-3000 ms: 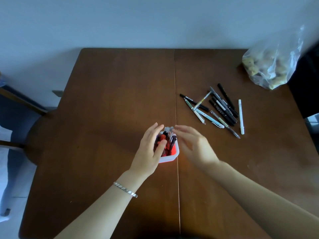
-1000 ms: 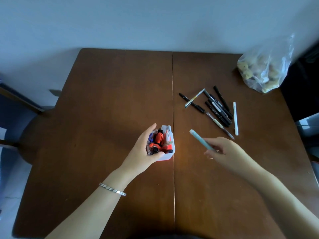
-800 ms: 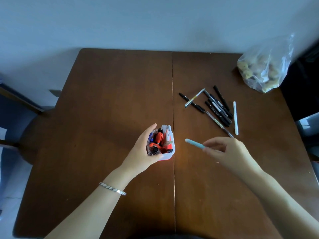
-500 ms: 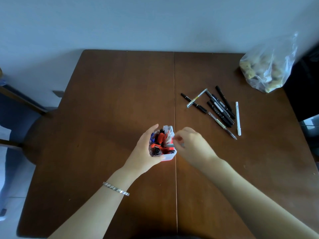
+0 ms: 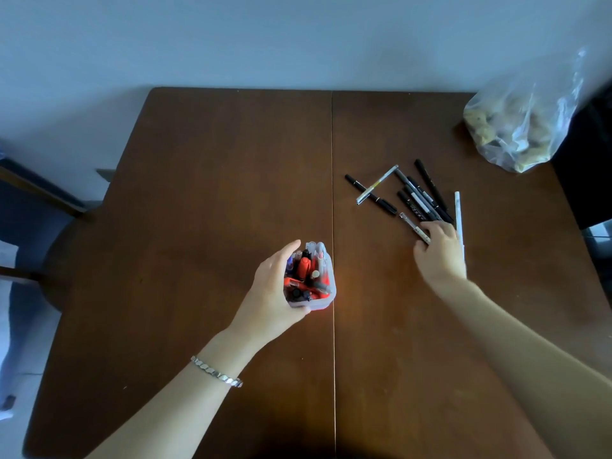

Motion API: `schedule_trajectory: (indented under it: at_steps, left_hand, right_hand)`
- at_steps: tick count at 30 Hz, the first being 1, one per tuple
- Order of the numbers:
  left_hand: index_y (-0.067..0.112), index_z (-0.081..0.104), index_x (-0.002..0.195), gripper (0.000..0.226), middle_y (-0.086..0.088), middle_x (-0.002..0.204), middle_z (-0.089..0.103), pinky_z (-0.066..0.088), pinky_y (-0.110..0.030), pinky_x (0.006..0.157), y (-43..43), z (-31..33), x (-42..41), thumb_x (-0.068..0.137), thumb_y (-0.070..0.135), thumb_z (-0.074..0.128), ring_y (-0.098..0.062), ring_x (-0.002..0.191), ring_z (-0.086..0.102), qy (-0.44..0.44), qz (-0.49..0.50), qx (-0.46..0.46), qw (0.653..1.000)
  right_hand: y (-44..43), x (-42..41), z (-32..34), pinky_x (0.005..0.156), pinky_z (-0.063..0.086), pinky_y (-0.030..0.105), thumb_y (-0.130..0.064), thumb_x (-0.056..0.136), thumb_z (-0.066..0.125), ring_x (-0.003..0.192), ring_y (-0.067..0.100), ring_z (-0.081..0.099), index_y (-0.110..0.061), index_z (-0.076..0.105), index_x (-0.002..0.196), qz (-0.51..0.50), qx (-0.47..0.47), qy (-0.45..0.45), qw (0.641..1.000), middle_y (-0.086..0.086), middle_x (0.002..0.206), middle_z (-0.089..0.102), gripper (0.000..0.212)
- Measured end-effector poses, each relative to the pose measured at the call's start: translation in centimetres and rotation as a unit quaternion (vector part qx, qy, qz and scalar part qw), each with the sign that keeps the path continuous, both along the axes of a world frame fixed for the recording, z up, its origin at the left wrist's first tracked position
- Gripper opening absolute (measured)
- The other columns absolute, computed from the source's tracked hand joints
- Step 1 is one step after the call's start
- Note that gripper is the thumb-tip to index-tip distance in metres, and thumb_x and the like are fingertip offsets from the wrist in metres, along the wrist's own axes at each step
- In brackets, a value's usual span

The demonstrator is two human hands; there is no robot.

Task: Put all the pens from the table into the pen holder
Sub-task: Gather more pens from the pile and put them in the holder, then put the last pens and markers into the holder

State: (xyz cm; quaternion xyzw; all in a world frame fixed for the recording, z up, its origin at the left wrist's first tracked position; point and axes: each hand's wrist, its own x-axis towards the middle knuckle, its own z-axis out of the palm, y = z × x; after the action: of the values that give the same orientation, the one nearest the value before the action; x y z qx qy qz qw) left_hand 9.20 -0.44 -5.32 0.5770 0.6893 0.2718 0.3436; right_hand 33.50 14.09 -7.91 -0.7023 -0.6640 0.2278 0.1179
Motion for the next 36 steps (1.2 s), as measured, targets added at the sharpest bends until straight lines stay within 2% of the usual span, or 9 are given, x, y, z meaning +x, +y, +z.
schedule_trajectory:
  at_steps: [5, 10, 15, 17, 21, 27, 31, 33, 36]
  left_hand:
    - [0.031, 0.024, 0.136, 0.089, 0.006, 0.143, 0.033, 0.038, -0.029, 0.103, 0.4, 0.3, 0.2, 0.068, 0.016, 0.079, -0.010, 0.129, 0.034, -0.007, 0.012, -0.032, 0.999]
    - [0.031, 0.027, 0.135, 0.087, 0.006, 0.142, 0.035, 0.039, -0.023, 0.099, 0.4, 0.1, 0.3, 0.067, 0.016, 0.079, -0.013, 0.128, 0.038, -0.006, 0.019, -0.037, 0.999]
    - [0.031, 0.028, 0.134, 0.086, 0.006, 0.141, 0.036, 0.042, -0.026, 0.100, 0.3, -0.1, 0.3, 0.067, 0.016, 0.079, -0.010, 0.126, 0.038, -0.015, 0.026, -0.021, 0.999]
    - [0.031, 0.026, 0.135, 0.088, 0.005, 0.142, 0.035, 0.043, -0.033, 0.103, 0.2, 0.2, 0.1, 0.067, 0.019, 0.080, -0.013, 0.129, 0.037, -0.026, 0.005, -0.026, 0.999]
    - [0.028, 0.025, 0.137, 0.089, -0.001, 0.149, 0.028, 0.034, -0.046, 0.109, 0.3, 1.8, 0.1, 0.066, 0.051, 0.073, -0.013, 0.136, 0.026, 0.032, -0.007, 0.028, 0.999]
    - [0.014, 0.039, 0.131, 0.056, -0.002, 0.131, 0.054, 0.014, -0.022, 0.114, 1.0, 5.2, 2.7, 0.083, 0.037, 0.057, -0.006, 0.129, 0.032, 0.151, -0.181, 0.241, 0.941]
    - [0.018, 0.041, 0.124, 0.041, -0.002, 0.089, 0.066, 0.034, -0.027, 0.102, 0.7, 5.1, 3.0, 0.085, 0.024, 0.052, -0.017, 0.092, 0.056, 0.184, -0.157, 0.247, 0.938]
    - [0.027, 0.049, 0.113, 0.027, -0.003, 0.092, 0.065, 0.044, -0.020, 0.090, 0.1, 5.4, 2.0, 0.089, 0.015, 0.053, -0.016, 0.090, 0.058, 0.109, -0.095, 0.223, 0.964]
    - [0.035, 0.048, 0.098, 0.014, 0.002, 0.107, 0.062, 0.045, -0.007, 0.077, -0.6, 6.0, 1.1, 0.092, 0.023, 0.044, -0.005, 0.102, 0.058, -0.151, 0.063, 0.143, 0.976]
  right_hand:
    - [3.5, 1.7, -2.2, 0.101, 0.039, 0.044, -0.014, 0.093, 0.050, 0.127, 0.033, 0.037, -0.005, 0.037, 0.135, 0.072, -0.095, -0.178, 0.977, 0.016, 0.139, 0.040, 0.044]
    - [2.6, 0.2, -3.0, 0.084, 0.050, 0.039, 0.001, 0.090, 0.049, 0.113, 0.032, 0.048, -0.004, 0.037, 0.123, 0.074, -0.075, -0.213, 0.971, 0.017, 0.125, 0.048, 0.036]
    - [-0.7, 0.6, -2.7, 0.099, 0.042, 0.030, -0.002, 0.094, 0.035, 0.108, 0.023, 0.055, -0.002, 0.027, 0.137, -0.025, -0.140, -0.035, 0.989, 0.013, 0.126, 0.050, 0.043]
    - [-2.0, 1.0, -0.5, 0.077, 0.048, 0.031, -0.010, 0.097, 0.033, 0.081, 0.020, 0.059, -0.007, 0.044, 0.121, -0.067, -0.155, 0.080, 0.982, 0.012, 0.103, 0.060, 0.026]
    - [-5.2, 1.5, 6.0, 0.041, 0.041, 0.013, -0.013, 0.093, 0.051, 0.039, 0.005, 0.050, -0.022, 0.058, 0.093, 0.065, -0.176, 0.185, 0.964, 0.005, 0.079, 0.070, 0.011]
    - [-9.1, -1.6, 14.0, 0.043, 0.041, 0.010, -0.014, 0.087, 0.061, 0.042, 0.006, 0.052, -0.025, 0.064, 0.094, 0.213, -0.224, 0.220, 0.925, -0.004, 0.061, 0.069, 0.013]
    - [-9.7, -3.9, 15.0, 0.046, 0.043, 0.014, -0.028, 0.089, 0.055, 0.046, 0.003, 0.053, -0.028, 0.064, 0.092, 0.200, -0.173, 0.216, 0.940, 0.001, 0.063, 0.063, 0.010]
    - [-9.0, -3.8, 14.5, 0.043, 0.039, 0.021, -0.032, 0.092, 0.042, 0.049, 0.010, 0.050, -0.021, 0.061, 0.096, 0.122, -0.170, 0.229, 0.951, 0.003, 0.065, 0.056, 0.023]
    - [-8.0, -3.3, 13.1, 0.040, 0.030, 0.022, -0.020, 0.094, 0.027, 0.051, 0.014, 0.039, -0.016, 0.056, 0.106, 0.024, -0.257, 0.244, 0.935, 0.002, 0.065, 0.041, 0.031]
